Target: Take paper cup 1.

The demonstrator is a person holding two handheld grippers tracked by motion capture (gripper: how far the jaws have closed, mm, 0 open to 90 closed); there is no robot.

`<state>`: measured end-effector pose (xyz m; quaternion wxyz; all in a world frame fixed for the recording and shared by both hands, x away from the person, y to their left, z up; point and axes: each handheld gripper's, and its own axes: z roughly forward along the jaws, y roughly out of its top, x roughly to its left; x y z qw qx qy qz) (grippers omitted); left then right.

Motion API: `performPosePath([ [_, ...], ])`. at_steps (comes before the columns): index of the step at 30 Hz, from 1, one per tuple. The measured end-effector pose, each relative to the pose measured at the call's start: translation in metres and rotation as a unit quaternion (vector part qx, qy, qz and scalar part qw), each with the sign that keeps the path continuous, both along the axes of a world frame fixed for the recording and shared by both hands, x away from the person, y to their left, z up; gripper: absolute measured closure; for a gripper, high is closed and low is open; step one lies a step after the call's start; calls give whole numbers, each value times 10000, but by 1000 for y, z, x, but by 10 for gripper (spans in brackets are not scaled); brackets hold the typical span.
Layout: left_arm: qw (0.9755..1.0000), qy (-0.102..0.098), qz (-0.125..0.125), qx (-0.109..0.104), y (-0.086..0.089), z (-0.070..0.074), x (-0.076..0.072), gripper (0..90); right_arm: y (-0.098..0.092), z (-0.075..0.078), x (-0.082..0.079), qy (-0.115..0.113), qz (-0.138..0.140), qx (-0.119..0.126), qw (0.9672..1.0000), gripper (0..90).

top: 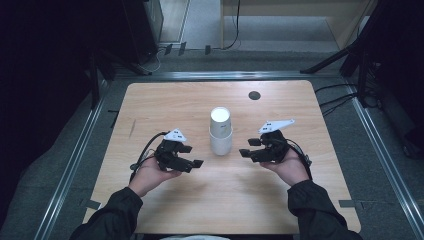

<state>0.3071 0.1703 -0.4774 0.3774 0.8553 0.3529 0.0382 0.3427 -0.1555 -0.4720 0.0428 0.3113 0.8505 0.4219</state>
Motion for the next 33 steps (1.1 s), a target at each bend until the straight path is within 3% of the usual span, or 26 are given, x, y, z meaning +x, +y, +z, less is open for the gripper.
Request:
performPosePath([
  [5, 9998, 31, -162, -70, 1, 0, -1, 213, 0, 4, -1, -131, 32, -33, 9999, 419],
  [7, 9997, -60, -211, -60, 1, 1, -2, 231, -1, 5, -1, -65, 55, 16, 10000, 421],
  [12, 9994, -111, -330, 15, 1, 1, -4, 257, -2, 11, -1, 63, 145, -139, 9998, 400],
  [14, 9994, -128, -337, 3, 1, 2, -5, 258, -3, 14, -1, 14, 270, -187, 9995, 400],
  [16, 9993, -135, -332, -59, 3, 3, -5, 258, -4, 20, -3, -174, 431, -284, 9985, 396],
  [24, 9998, -37, -153, -139, 9, 6, -4, 257, 5, 33, 2, -330, 644, -334, 9968, 382],
  [33, 9997, -91, -206, -67, 11, 6, -10, 255, 14, 45, 9, -392, 854, -482, 9944, 327],
])
